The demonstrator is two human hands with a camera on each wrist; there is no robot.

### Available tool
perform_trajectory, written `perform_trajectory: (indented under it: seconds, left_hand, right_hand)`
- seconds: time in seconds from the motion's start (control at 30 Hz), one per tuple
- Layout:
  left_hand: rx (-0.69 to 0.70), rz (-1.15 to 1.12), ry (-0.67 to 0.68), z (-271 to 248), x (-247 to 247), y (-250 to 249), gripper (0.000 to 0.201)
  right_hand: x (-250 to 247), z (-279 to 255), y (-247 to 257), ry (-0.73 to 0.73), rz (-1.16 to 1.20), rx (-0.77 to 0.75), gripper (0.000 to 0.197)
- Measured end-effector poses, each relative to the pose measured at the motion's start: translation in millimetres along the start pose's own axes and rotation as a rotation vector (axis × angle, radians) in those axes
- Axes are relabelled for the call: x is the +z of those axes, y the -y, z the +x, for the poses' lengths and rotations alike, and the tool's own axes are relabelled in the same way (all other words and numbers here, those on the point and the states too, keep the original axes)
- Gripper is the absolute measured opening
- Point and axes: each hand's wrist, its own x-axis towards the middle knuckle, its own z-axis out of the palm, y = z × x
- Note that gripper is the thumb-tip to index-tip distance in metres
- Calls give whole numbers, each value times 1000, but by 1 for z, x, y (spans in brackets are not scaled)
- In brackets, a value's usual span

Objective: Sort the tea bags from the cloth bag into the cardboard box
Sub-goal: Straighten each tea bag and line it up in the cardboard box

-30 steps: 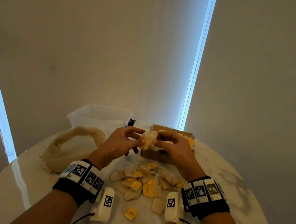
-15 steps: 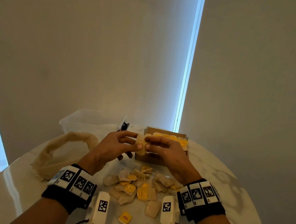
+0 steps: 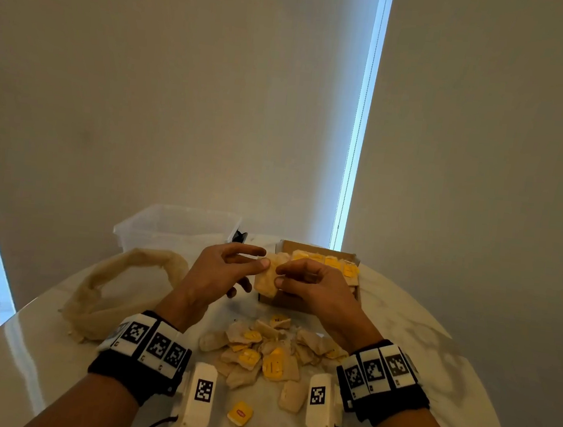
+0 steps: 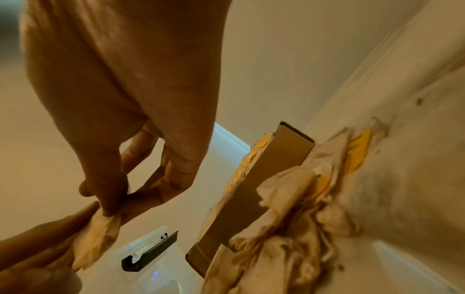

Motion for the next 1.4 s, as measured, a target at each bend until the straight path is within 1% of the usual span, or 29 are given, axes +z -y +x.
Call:
perform_trajectory:
  seconds: [0.1, 0.2, 0.3, 0.53, 0.73, 0.9, 1.03, 1.17, 1.27, 1.33, 1.4]
  left_hand:
    - [-17, 5, 1, -2, -2, 3, 31]
    - [-66, -6, 46, -5, -4, 6, 37]
    - [-57, 18, 48, -5, -6, 11, 38]
    - [-10, 28, 30, -6, -3, 10, 35]
    - [-109, -11, 80, -8, -1, 12, 34]
    - [-94, -42, 19, -6, -2, 15, 27]
    - [-78, -89, -5, -8, -2, 16, 25]
    - [-77, -117, -10, -9, -2, 18, 30]
    - [-59, -124, 19, -9, -3, 18, 37]
    - [-36, -114, 21, -10, -4, 18, 39]
    - [-23, -102, 22, -10, -6, 17, 40]
  right_hand:
    - [0, 1, 0, 12, 13, 17, 27]
    - [0, 1, -1, 16, 11, 32, 31]
    - [2, 1, 0, 33, 19, 42, 33]
    - [4, -2, 0, 20, -1, -29, 34]
    - [3, -1, -1, 17, -19, -31, 34]
    - [3, 0, -3, 3, -26, -40, 35]
    - [2, 2, -5, -54, -10, -47, 27]
    - [4, 3, -9, -58, -81, -78, 12]
    - [5, 3, -12, -46, -100, -58, 18]
    - [6, 4, -11, -34, -74, -43, 23]
    - [7, 2, -8, 9, -25, -25, 29]
